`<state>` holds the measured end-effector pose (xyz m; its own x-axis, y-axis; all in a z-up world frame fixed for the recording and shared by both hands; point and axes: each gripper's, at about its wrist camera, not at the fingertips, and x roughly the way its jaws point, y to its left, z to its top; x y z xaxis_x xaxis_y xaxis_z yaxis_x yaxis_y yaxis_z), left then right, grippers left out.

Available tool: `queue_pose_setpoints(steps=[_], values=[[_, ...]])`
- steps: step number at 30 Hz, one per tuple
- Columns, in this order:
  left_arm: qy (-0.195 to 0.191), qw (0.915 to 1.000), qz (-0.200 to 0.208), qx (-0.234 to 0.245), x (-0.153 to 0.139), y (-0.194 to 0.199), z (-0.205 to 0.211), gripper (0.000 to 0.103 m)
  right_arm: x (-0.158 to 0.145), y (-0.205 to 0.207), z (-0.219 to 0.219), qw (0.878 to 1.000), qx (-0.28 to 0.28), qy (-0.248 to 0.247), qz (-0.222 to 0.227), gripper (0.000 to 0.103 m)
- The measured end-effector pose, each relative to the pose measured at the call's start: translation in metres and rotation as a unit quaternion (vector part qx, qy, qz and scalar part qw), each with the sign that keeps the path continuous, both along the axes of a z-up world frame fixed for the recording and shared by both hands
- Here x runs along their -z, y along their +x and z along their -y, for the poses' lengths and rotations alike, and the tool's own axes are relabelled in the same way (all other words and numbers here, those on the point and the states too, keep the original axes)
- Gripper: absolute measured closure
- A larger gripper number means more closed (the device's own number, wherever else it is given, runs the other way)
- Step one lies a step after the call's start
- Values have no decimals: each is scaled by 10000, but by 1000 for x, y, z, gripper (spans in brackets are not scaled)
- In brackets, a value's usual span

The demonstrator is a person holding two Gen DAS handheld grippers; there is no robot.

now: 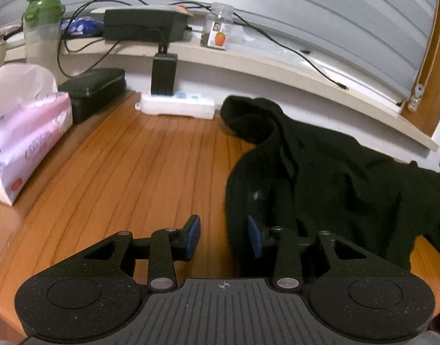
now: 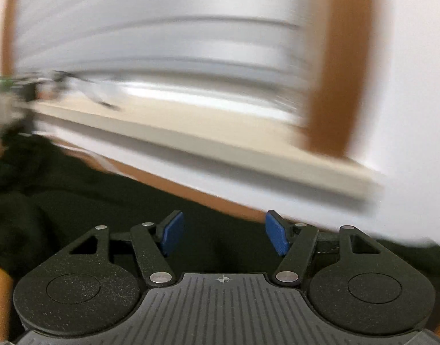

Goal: Fold clothes

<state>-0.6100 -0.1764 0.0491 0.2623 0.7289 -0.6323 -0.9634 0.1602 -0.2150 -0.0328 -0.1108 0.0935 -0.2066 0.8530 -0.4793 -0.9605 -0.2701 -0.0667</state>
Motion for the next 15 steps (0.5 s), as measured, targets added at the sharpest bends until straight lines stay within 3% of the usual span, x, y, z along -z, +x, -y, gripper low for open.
queue_pose_setpoints(steps=[3,5,7,9,15], values=[[-64,9997,168,171,6,2,7,65,-8,-78,-13,9962,-863,-27,-84,40],[-29,9992,237,320,7,7,11,85,-7,-132,-21,9898,-1418,-110,-87,40],[27,9989,163,441,5,13,17,93,-3,-182,-26,9822,-1864,-240,-44,40],[122,9984,-50,547,2,18,25,95,1,-227,-29,9741,-2230,-386,37,40],[197,9984,133,517,-10,-8,56,98,23,-310,-38,9537,-2846,-947,206,40]])
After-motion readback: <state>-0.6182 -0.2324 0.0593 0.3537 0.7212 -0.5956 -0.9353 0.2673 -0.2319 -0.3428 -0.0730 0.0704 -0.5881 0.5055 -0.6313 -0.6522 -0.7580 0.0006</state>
